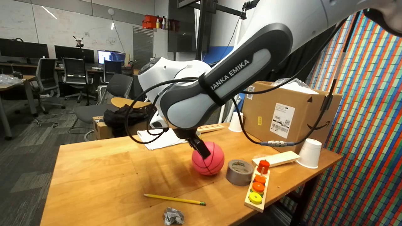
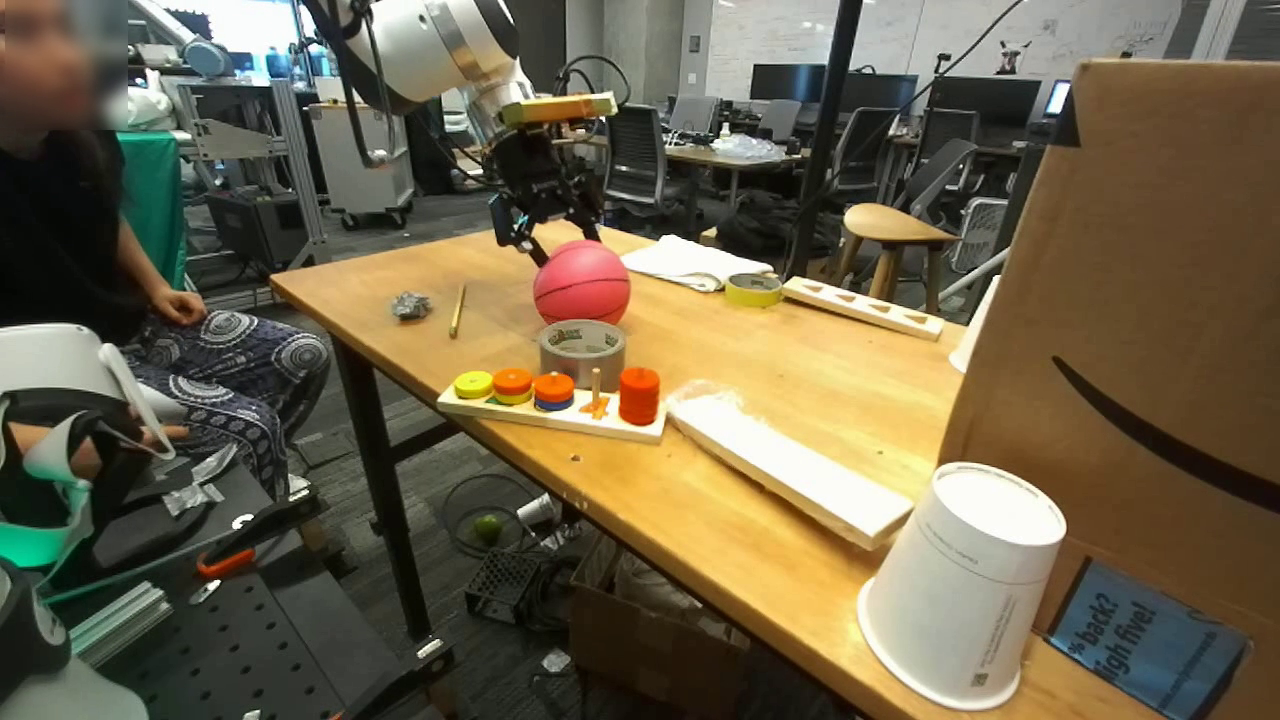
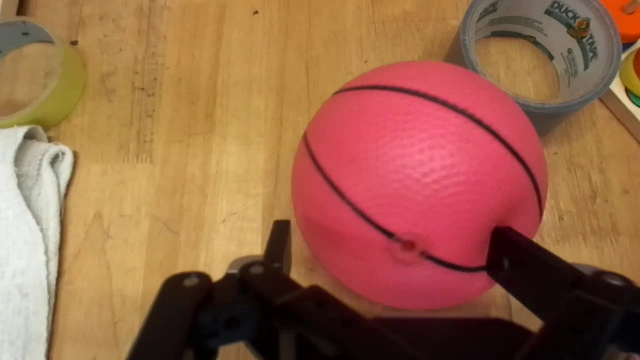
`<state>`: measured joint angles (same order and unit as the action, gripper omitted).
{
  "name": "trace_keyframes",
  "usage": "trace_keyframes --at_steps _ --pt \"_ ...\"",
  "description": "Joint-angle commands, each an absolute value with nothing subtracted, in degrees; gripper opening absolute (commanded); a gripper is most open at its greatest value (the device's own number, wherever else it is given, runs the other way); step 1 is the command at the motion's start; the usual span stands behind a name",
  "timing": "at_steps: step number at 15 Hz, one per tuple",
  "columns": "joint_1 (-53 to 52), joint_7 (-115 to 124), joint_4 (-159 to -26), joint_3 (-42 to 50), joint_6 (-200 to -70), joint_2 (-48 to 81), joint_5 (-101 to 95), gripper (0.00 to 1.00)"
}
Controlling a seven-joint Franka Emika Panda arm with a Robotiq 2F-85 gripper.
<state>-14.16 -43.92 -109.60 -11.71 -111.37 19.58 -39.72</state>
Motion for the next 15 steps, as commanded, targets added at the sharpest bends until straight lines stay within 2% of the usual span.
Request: trace_keyframes --at_steps 1,8,15 --pt "-14.1 -40.9 -103.5 -9.1 -107.0 24.9 -45.2 1.00" --pt "-13.1 -27.6 -103.6 -4.9 -100.6 24.1 -63.1 1.00" --pt "-15.7 -7.5 -112.0 -8.7 -84.1 16.2 -65.0 1.00"
